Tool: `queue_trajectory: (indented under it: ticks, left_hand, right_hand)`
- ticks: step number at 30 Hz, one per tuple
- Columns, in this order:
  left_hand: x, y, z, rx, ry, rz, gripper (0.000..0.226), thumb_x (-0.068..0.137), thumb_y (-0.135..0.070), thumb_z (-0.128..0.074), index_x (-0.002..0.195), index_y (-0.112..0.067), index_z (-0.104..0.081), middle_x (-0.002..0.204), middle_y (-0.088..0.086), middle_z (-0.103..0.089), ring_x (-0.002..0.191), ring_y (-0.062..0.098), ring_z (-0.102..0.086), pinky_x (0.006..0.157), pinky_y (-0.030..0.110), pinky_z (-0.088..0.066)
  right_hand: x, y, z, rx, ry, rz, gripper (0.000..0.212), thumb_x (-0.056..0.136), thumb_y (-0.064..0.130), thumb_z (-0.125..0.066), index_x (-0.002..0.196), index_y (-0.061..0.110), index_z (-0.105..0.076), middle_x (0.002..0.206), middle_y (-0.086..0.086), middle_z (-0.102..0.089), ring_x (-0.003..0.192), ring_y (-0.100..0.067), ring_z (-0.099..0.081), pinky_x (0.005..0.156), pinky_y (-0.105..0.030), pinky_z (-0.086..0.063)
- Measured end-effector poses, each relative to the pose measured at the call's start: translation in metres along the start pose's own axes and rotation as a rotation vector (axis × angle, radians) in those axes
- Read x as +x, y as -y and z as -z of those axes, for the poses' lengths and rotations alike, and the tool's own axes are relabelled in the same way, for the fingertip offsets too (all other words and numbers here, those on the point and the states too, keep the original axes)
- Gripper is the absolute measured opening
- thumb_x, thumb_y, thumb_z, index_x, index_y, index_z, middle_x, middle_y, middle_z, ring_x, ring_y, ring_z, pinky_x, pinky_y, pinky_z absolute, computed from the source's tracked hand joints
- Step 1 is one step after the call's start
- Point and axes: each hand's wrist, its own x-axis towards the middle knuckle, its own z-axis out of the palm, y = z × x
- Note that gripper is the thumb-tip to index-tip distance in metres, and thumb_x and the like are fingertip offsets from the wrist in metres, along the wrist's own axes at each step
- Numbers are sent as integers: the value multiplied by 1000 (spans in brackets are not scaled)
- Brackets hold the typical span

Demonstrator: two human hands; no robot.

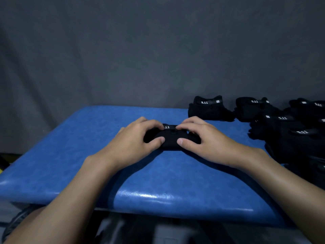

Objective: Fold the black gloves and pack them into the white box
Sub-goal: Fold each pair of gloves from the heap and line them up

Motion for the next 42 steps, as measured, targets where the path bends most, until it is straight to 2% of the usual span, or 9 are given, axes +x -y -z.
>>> queue_trajectory:
  ticks: [3, 5, 10, 14, 17, 21, 26, 32, 42]
  left_hand:
    - [-1, -3, -2, -55, -1, -8, 33, 78, -58, -55, 110, -52, -53, 102, -17, -54, 97, 5, -58, 98, 45, -44]
    - [-1, -6, -5, -88, -5, -23, 34, 77, -59, -57, 108, -47, -52, 103, -18, -56, 97, 6, -58, 96, 44, -46]
    - [-2, -10, -9, -127, 4, -22, 28, 81, -48, -72, 100, -36, -53, 93, -13, -66, 73, 6, -59, 73, 32, -52]
    - [0, -13, -15, -161, 29, -58, 29, 77, -50, -70, 101, -35, -62, 105, -16, -67, 96, 3, -62, 85, 28, -50]
    - [7, -21, -24, -145, 23, -96, 36, 74, -56, -65, 102, -34, -64, 111, -21, -64, 103, 2, -61, 91, 31, -49]
    - [23, -38, -37, -43, 18, -160, 45, 74, -64, -54, 104, -30, -62, 112, -18, -61, 102, 7, -60, 94, 40, -47]
    - [48, -58, -54, 38, 7, -167, 40, 83, -52, -63, 109, -22, -62, 118, -13, -55, 98, 14, -59, 93, 42, -47]
    - [66, -69, -71, 94, -30, -120, 45, 87, -50, -64, 122, -21, -62, 119, -9, -51, 106, 16, -56, 95, 40, -45]
    - [65, -63, -81, 142, -129, -111, 50, 85, -56, -62, 119, -19, -61, 111, -7, -50, 106, 19, -51, 93, 40, -44]
  right_hand:
    - [-2, -1, 6, -12, 24, -11, 36, 89, 42, -63, 124, 31, -59, 118, 17, -49, 99, 7, -50, 89, -15, -39]
    - [-5, 0, 12, -43, 48, -28, 36, 88, 43, -64, 123, 32, -60, 118, 17, -49, 99, 5, -51, 88, -17, -39]
    - [-14, -1, 28, -103, 104, -72, 35, 85, 45, -67, 118, 35, -62, 115, 18, -50, 97, 1, -51, 93, -26, -43]
    - [-21, -6, 40, -120, 122, -105, 35, 81, 49, -70, 114, 38, -63, 111, 20, -50, 99, -3, -54, 96, -35, -45]
    - [-27, -12, 49, -178, 111, -131, 38, 80, 50, -70, 115, 38, -62, 112, 22, -52, 101, -4, -54, 100, -37, -42]
    - [-33, -23, 62, -352, 76, -163, 43, 83, 58, -64, 121, 41, -57, 123, 26, -51, 114, -4, -50, 103, -37, -28]
    - [-36, -33, 74, -583, 21, -208, 55, 88, 62, -53, 137, 37, -48, 141, 19, -41, 122, -11, -39, 100, -38, -25]
    - [-34, -45, 81, -699, -39, -253, 58, 87, 68, -48, 139, 41, -46, 122, 9, -36, 118, -15, -33, 99, -41, -27]
    - [-27, -51, 81, -733, -10, -273, 54, 87, 70, -44, 135, 45, -49, 120, 7, -34, 119, -17, -29, 101, -43, -26]
